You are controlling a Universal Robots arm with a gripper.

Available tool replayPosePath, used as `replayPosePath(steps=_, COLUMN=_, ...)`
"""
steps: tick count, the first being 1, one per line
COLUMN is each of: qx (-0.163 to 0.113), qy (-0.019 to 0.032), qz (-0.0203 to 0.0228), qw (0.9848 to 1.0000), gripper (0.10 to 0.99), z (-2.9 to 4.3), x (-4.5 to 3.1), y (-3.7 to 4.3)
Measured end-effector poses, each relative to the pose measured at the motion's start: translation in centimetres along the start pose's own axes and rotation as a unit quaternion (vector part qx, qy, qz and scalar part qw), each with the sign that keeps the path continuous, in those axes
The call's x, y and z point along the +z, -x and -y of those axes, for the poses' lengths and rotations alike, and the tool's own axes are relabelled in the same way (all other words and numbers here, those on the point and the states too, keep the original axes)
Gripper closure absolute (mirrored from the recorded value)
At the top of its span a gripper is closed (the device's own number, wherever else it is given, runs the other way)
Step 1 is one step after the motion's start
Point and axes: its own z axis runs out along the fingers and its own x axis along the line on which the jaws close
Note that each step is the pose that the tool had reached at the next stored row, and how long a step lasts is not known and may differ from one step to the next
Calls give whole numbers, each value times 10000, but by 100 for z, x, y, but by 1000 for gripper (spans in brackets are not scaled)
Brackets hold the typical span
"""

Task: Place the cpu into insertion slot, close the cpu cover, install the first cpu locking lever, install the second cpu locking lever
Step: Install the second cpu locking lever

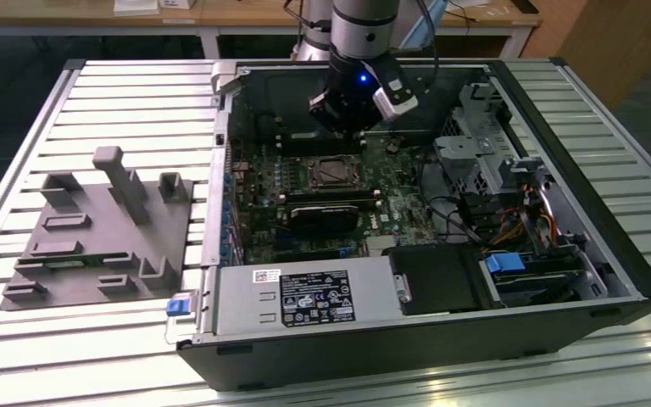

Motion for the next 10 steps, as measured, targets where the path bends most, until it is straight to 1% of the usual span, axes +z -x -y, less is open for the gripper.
replayPosePath(steps=2, qx=0, qy=0, qz=-3, qw=10000, gripper=969, z=4, x=-31, y=0)
replayPosePath(steps=4, qx=1, qy=1, qz=-4, qw=10000, gripper=969, z=24, x=-34, y=-1)
replayPosePath(steps=7, qx=6, qy=1, qz=-3, qw=10000, gripper=969, z=87, x=-36, y=-4)
replayPosePath(steps=10, qx=9, qy=1, qz=-3, qw=10000, gripper=969, z=174, x=-39, y=-6)
